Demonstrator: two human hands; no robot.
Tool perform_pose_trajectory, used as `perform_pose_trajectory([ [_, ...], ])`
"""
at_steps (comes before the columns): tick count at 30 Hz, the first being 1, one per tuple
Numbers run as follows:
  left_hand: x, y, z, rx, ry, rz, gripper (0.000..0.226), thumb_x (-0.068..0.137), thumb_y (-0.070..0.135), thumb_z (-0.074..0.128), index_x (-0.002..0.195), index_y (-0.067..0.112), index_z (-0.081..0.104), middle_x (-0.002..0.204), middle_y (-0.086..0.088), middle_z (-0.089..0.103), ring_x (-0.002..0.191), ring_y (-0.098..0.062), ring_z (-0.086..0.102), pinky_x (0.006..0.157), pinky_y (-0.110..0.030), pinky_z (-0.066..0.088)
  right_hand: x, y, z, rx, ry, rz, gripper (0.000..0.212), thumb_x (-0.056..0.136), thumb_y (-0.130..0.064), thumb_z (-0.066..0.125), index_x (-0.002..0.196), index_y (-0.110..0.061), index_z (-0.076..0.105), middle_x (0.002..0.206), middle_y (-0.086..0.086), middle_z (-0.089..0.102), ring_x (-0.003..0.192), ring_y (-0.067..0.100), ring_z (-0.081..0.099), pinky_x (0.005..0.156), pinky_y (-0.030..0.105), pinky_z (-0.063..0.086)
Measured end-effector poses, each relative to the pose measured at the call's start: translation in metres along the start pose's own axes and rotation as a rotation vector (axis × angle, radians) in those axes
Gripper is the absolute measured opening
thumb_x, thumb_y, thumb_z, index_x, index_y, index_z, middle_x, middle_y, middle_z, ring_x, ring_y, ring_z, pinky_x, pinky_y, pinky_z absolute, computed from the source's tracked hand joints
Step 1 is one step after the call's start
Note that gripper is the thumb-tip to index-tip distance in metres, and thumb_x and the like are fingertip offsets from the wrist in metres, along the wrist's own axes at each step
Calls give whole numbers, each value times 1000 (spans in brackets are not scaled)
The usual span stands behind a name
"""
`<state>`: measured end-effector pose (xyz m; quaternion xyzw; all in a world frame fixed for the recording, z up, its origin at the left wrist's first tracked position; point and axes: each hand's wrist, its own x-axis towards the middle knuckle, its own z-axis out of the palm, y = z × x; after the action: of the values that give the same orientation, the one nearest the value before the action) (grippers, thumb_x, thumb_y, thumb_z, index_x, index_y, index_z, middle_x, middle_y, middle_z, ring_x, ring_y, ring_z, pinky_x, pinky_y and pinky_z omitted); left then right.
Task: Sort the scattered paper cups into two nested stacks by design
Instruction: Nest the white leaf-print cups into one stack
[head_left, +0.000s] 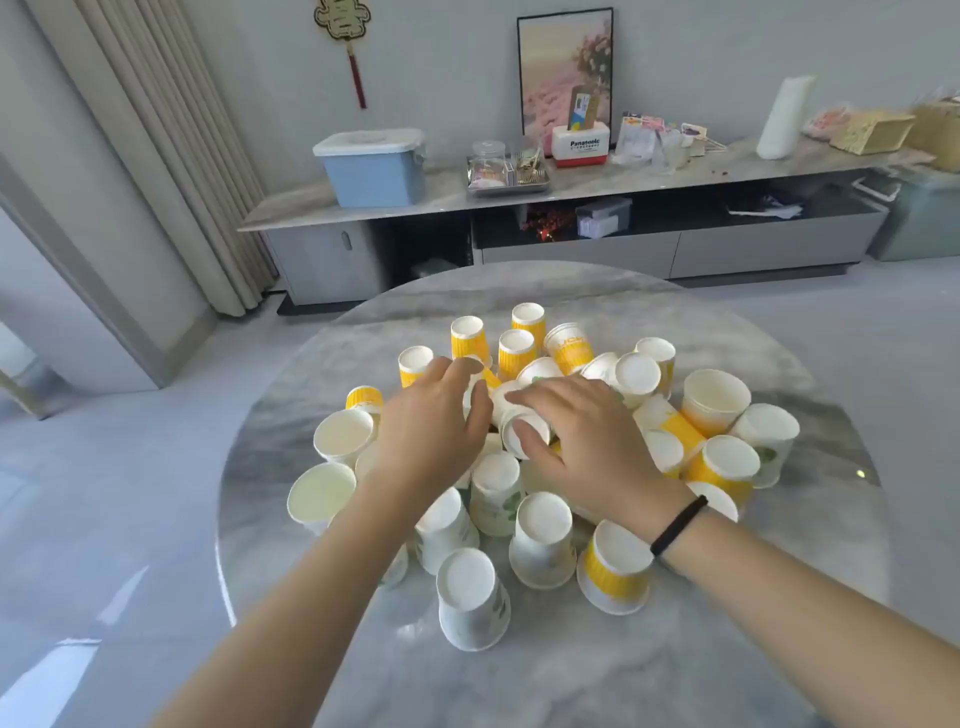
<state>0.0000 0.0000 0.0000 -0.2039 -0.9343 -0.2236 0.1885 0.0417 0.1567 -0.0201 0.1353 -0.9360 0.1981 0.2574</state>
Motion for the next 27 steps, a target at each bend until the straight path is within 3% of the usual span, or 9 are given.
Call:
perform_pose_trajectory([
  [4,-35,4,5,-16,-100,-32,43,87,40,31,111,19,60,106,-2,65,85,-26,67,67,-37,52,-31,0,0,-37,-150,22,41,83,-42,41,104,-20,68,95,-1,70,88,25,63,75,35,47],
  [8,-68,2,12,54,-242,-93,34,91,37,42,113,19,60,111,-3,60,98,-25,61,74,-34,49,-58,2,10,-85,-400,91,63,78,-61,35,131,-29,48,129,-5,54,119,20,48,96,33,35],
  [11,-81,0,10,114,-387,-61,36,88,41,48,117,23,59,113,-3,53,109,-21,53,80,-30,44,-63,3,22,-146,-519,83,62,85,-53,49,140,-30,34,137,-2,44,125,24,40,102,36,31],
  [14,-87,-10,2,53,-506,-23,47,82,49,57,125,29,54,116,0,48,115,-16,46,86,-27,41,-60,3,30,-182,-588,82,57,85,-42,56,137,-30,37,129,2,49,121,26,45,98,37,34],
  [18,-93,-20,-2,30,-677,-25,58,75,47,69,127,30,50,123,2,44,109,-17,51,84,-28,45,-58,2,22,4,-529,200,52,80,-41,63,129,-33,48,123,1,55,115,22,51,93,35,41],
  [22,-99,-28,4,3,-673,-2,58,74,38,72,127,31,51,121,0,46,117,-19,45,87,-30,42,-53,4,5,199,-425,372,50,77,-43,66,124,-32,52,126,-1,56,117,19,53,94,35,44],
  [27,-101,-30,12,-123,-667,-12,62,73,31,72,130,33,48,114,1,44,117,-18,39,99,-37,41,-40,-13,-12,235,-280,394,47,78,-39,66,124,-32,54,129,-1,56,117,19,52,95,36,44],
])
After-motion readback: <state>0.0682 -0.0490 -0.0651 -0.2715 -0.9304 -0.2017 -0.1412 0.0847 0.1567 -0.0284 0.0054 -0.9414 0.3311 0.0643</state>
